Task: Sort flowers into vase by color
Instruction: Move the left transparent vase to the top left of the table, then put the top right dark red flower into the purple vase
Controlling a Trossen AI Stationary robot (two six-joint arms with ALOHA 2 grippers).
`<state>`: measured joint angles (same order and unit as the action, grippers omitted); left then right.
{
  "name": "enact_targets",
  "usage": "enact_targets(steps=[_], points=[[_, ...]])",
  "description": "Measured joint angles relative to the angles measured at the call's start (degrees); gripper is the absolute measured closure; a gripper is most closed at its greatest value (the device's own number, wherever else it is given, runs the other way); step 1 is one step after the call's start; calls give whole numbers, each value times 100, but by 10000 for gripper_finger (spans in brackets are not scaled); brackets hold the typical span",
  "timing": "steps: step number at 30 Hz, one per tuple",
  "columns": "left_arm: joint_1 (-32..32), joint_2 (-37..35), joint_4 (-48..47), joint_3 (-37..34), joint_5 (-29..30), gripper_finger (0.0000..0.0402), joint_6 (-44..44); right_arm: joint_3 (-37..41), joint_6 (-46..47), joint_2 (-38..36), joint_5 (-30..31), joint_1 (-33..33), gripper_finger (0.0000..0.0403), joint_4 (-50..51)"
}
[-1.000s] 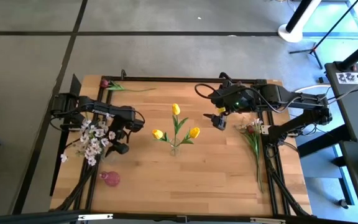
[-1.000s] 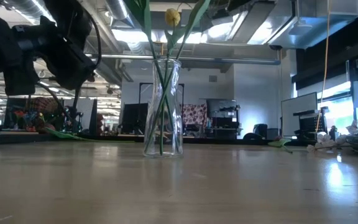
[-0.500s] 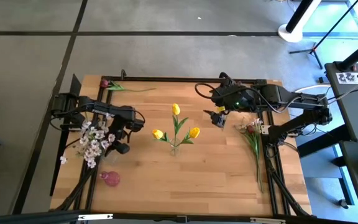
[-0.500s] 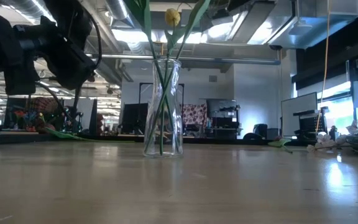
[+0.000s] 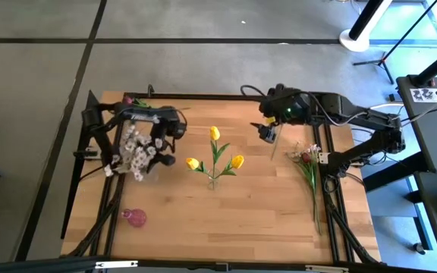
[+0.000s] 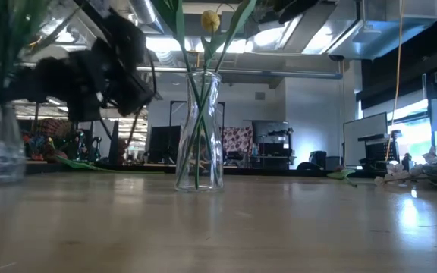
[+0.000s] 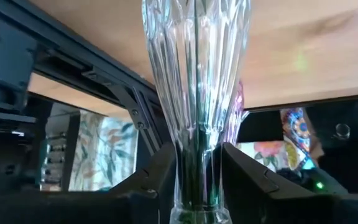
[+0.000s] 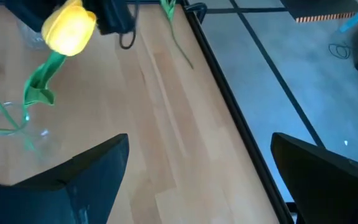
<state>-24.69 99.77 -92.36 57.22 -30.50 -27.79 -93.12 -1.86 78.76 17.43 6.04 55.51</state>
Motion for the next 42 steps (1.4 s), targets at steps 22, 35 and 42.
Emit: enact_targets(steps=[22, 35, 42], points=[[-1550, 96, 389, 724, 892, 195, 569, -4, -246, -219, -676, 84, 13, -185], [-1953, 89, 264, 816, 1259, 163, 668, -2, -133, -203, -821, 72, 13, 8], [-2178, 86, 437, 1006, 1347, 163, 678, -2, -139, -203, -1031, 72, 13, 15]])
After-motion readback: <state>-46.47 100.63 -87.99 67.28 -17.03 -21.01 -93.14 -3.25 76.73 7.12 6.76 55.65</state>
